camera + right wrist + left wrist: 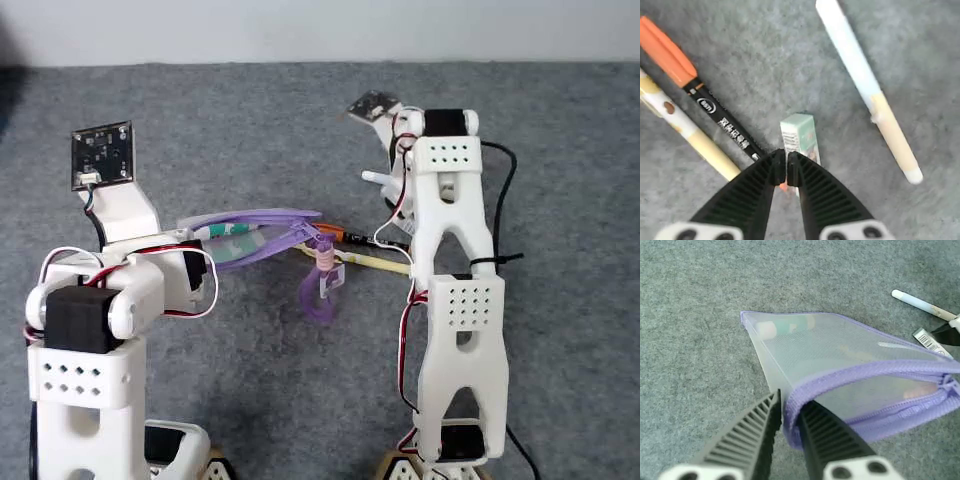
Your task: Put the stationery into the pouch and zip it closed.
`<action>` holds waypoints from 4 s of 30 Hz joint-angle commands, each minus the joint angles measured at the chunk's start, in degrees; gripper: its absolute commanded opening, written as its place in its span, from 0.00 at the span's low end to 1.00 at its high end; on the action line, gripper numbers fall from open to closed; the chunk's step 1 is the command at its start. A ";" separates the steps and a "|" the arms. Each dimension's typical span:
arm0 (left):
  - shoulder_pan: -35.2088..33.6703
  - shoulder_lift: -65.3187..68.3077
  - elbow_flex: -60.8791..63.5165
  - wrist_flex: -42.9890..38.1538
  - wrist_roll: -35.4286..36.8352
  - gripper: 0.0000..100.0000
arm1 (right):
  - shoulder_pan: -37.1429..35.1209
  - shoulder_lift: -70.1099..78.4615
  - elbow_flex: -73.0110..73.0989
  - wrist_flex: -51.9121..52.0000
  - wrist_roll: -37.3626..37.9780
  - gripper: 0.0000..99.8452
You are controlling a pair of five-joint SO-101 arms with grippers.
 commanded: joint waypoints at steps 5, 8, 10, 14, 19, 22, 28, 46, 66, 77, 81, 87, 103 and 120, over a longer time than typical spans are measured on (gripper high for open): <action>-0.44 0.35 -2.42 -1.41 0.35 0.03 | 0.13 -2.15 1.67 0.31 -2.99 0.19; -0.44 0.35 -2.42 -1.23 0.35 0.03 | 0.04 -0.31 2.20 -1.54 -3.34 0.21; -0.44 0.35 -2.42 -1.23 0.35 0.03 | -0.04 1.71 2.20 -2.95 -3.16 0.18; -0.44 0.35 -2.42 -1.14 0.35 0.03 | 0.04 5.58 2.20 -4.44 -3.08 0.14; -0.44 0.35 -2.42 -1.14 0.35 0.03 | -0.22 7.69 0.70 -5.14 -3.16 0.07; -0.44 0.35 -2.42 -1.14 0.35 0.03 | -0.04 7.69 -3.52 -4.09 -3.16 0.01; -0.44 0.35 -2.42 -1.14 0.35 0.03 | 0.31 7.52 -14.59 2.86 -3.43 0.01; -0.35 0.35 -2.42 -1.23 0.35 0.03 | -0.66 -39.78 28.04 2.59 -16.00 0.01; -0.09 0.35 1.27 -2.73 0.53 0.03 | -29.85 -81.63 46.77 0.75 -39.38 0.01; -0.09 0.35 1.27 -2.73 0.62 0.03 | -37.85 -84.88 52.66 -21.14 -48.97 0.01; -0.44 0.26 1.27 -2.55 0.62 0.03 | -38.02 -88.92 61.80 -30.64 -49.05 0.01; -0.44 0.09 1.27 -2.37 0.62 0.03 | -38.11 -97.80 81.67 -50.33 -48.70 0.01; -0.44 0.26 1.27 -2.37 0.62 0.03 | -38.20 -100.26 104.79 -76.00 -48.70 0.01; -0.44 0.26 1.27 -2.37 0.62 0.03 | -37.76 -98.77 103.82 -71.52 -45.63 0.19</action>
